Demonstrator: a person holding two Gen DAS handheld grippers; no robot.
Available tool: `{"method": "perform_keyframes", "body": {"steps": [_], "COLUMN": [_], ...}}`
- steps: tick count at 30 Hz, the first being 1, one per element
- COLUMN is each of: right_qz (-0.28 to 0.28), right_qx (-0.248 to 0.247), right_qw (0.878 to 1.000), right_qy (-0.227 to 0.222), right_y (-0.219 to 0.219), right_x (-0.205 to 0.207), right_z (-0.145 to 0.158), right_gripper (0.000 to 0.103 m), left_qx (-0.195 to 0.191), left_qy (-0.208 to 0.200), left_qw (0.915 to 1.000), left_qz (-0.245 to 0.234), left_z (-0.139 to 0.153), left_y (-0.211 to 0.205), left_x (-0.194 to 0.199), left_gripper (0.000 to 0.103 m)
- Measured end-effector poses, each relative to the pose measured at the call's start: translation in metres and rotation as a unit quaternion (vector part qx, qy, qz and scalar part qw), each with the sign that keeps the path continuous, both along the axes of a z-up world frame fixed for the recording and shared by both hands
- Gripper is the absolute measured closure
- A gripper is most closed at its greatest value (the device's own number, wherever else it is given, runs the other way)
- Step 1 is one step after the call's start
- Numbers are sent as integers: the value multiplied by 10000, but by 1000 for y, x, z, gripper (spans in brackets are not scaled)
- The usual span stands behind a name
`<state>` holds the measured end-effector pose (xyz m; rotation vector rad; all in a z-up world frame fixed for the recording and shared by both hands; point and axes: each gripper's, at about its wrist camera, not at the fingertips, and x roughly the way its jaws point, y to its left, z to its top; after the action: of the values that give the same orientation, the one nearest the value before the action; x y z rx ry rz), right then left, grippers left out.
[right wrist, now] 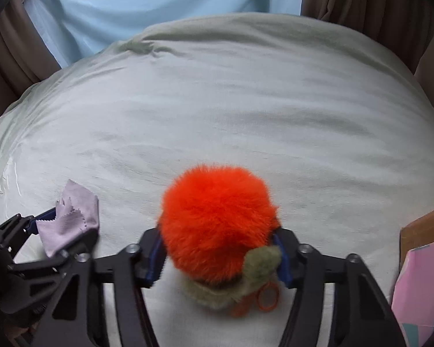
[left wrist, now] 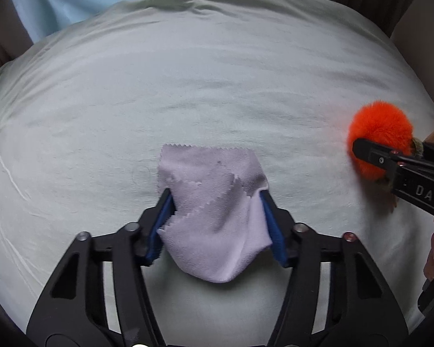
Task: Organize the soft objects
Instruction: 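Grasp the lilac sock with the left tool while the right tool grasps the orange pompom, then carry the lilac sock and orange pompom over the box and release both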
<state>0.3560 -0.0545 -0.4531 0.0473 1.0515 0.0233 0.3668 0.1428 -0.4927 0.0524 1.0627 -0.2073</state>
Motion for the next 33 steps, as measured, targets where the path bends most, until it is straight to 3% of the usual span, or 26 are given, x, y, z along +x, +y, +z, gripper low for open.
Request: {"method": "perform_keyframes", "body": {"steps": [4,7,15,21,33], "right_qz": [-34,-23,50,149,-25], "right_qx": [79,99,272,333,454], "right_qw": [9999,9999,9994,9982,9939], "right_qy": [98,36,-191,-469,-1001], "right_y": [-3,-1,10,20,14], "right_x": [3,-3,-23,-48,-128], "right_z": [-6,1,35,79,225], "right_gripper": [65,66,66,66,66], "left_qx": [-120,-157,-342,-451,-721], "left_qy": [2,39,-133,-489,-841], "left_qw": [9999,9999,9991,9970,9929], "left_qz": [-52,-40,227,392,427], "left_z": [6,12,51,114,253], "left_y": [5,8,21,34,28], "left_x": [-2,-7,-24,-50,-123], "left_gripper": [80,87,88,88,88]}}
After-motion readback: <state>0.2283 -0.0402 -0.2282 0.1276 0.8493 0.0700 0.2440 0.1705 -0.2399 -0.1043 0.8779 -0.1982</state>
